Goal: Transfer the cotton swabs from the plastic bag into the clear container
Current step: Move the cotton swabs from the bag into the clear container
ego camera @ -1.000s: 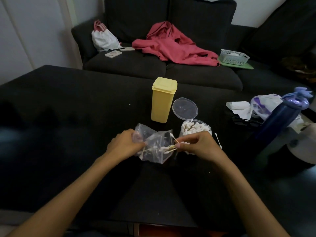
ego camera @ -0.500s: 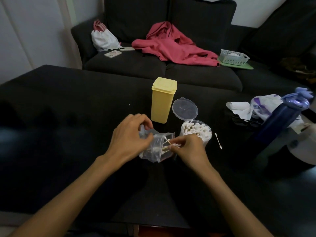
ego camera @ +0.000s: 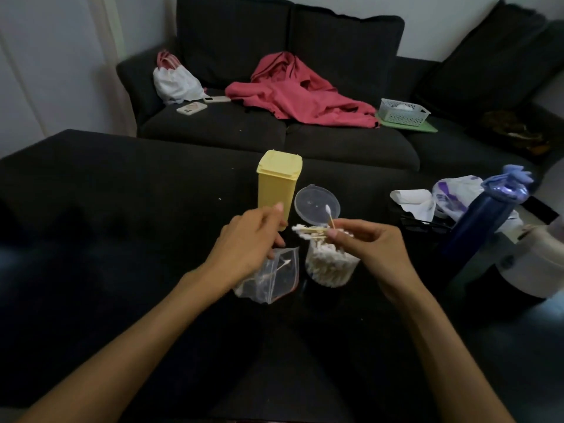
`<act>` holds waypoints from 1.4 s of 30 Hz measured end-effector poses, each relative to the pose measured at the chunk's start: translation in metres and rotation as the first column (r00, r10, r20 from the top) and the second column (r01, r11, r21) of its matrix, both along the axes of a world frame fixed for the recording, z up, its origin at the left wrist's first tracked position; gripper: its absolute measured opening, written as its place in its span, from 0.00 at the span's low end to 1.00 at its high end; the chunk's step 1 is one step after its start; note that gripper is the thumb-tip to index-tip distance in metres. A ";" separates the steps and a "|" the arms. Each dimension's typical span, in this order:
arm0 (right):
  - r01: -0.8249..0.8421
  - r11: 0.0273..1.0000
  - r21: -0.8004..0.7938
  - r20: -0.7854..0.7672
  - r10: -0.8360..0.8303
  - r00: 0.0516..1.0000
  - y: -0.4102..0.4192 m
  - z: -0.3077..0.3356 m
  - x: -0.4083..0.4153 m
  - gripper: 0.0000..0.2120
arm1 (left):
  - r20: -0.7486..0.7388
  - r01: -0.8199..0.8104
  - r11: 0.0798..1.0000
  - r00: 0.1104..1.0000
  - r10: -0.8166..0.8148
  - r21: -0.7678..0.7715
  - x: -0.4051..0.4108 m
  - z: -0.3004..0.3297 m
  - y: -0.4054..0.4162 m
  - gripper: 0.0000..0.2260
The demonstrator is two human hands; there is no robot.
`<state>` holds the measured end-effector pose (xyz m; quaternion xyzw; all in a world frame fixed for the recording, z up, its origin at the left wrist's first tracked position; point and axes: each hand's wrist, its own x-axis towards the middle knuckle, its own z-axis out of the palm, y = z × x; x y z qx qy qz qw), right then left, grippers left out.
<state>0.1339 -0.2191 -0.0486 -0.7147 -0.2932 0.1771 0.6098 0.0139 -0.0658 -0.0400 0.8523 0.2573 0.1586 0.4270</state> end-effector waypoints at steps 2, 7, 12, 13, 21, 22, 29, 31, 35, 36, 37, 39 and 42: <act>-0.013 0.999 0.046 0.017 0.012 1.000 0.000 0.001 0.000 0.08 | -0.174 0.078 0.988 0.980 -0.101 -0.137 0.017 0.017 -0.009 0.29; 0.022 0.997 -0.073 0.327 0.003 0.945 -0.005 -0.004 0.004 0.10 | -0.374 0.179 0.941 0.883 -0.283 -0.289 0.047 0.025 -0.017 0.40; 0.075 0.992 -0.107 0.460 -0.017 0.888 -0.011 -0.008 0.013 0.10 | -0.376 0.174 0.966 0.896 -0.236 -0.191 0.070 0.005 -0.028 0.35; 0.074 0.993 -0.091 0.450 -0.025 0.893 -0.013 -0.008 0.015 0.10 | -0.368 0.177 0.972 0.902 -0.224 -0.157 0.074 0.002 -0.030 0.34; 0.048 0.999 -0.002 0.199 -0.046 0.979 -0.021 -0.005 0.026 0.09 | -0.232 0.162 0.970 0.951 -0.202 -0.178 0.087 -0.007 -0.037 0.24; 0.041 0.999 -0.001 0.153 -0.041 0.987 -0.022 -0.004 0.027 0.08 | -0.210 0.161 0.970 0.957 -0.198 -0.181 0.088 -0.009 -0.038 0.23; 0.101 0.985 0.141 -0.239 -0.065 0.969 -0.016 -0.005 0.023 0.06 | -0.037 0.036 0.988 0.998 -0.042 -0.148 0.098 -0.017 -0.043 0.19; 0.187 0.980 0.074 -0.274 -0.160 0.948 -0.008 -0.009 0.021 0.12 | -0.006 0.000 0.992 1.000 -0.001 -0.127 0.100 -0.018 -0.046 0.18; 0.314 0.949 -0.024 -0.105 -0.314 0.943 0.006 -0.020 0.019 0.23 | 0.011 -0.029 0.998 0.999 0.030 -0.052 0.100 -0.018 -0.059 0.17; 0.340 0.940 -0.013 -0.068 -0.340 0.938 0.006 -0.021 0.019 0.23 | 0.009 -0.021 0.999 1.000 0.021 -0.045 0.101 -0.018 -0.061 0.17; 0.360 0.933 -0.010 -0.049 -0.361 0.931 0.007 -0.021 0.020 0.23 | 0.001 -0.005 0.999 1.000 0.005 -0.045 0.101 -0.019 -0.063 0.17; 0.367 0.930 0.002 -0.048 -0.366 0.929 0.008 -0.021 0.022 0.22 | -0.019 0.033 0.997 0.999 -0.034 -0.067 0.101 -0.021 -0.065 0.17; 0.305 0.952 0.015 -0.073 -0.303 0.950 0.007 -0.018 0.023 0.21 | 0.000 0.048 0.992 0.999 -0.048 -0.119 0.099 -0.028 -0.063 0.17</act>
